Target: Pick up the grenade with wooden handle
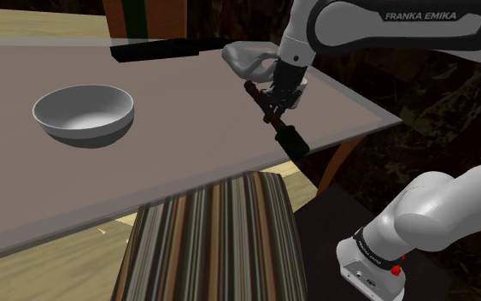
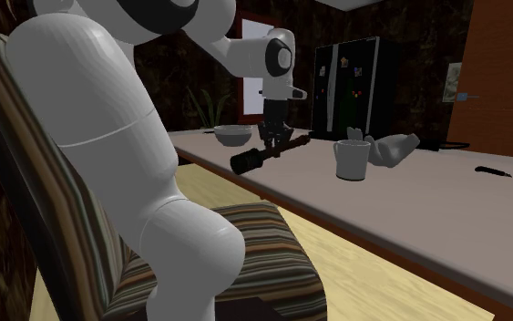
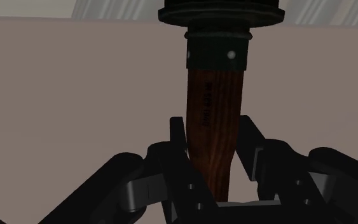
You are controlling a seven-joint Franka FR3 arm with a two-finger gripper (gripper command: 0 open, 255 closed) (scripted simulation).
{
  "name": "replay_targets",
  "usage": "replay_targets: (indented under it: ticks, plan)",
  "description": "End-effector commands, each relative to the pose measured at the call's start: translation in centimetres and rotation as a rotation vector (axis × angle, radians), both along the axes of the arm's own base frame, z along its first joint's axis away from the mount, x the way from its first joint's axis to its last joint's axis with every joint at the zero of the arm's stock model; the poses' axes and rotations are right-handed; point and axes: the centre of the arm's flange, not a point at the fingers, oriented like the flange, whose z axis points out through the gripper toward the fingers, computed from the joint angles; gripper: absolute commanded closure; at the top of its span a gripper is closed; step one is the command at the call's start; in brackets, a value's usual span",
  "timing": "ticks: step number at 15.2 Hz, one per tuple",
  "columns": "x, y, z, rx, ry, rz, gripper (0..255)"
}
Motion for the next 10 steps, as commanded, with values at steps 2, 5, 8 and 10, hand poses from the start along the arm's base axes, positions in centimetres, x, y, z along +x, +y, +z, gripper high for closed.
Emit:
replay_targets:
  ticks: [2, 5, 8, 10]
  plan:
    - [0.0, 0.0, 1.6, 0.0, 0.0, 0.0, 255]
    - [0.0, 0.0, 3.2, 0.0, 0.0, 0.0, 255]
    - [0.0, 0.0, 4.8, 0.0, 0.0, 0.0, 255]
    - [0.0, 0.0, 4.9, 0.0, 0.0, 0.0, 255]
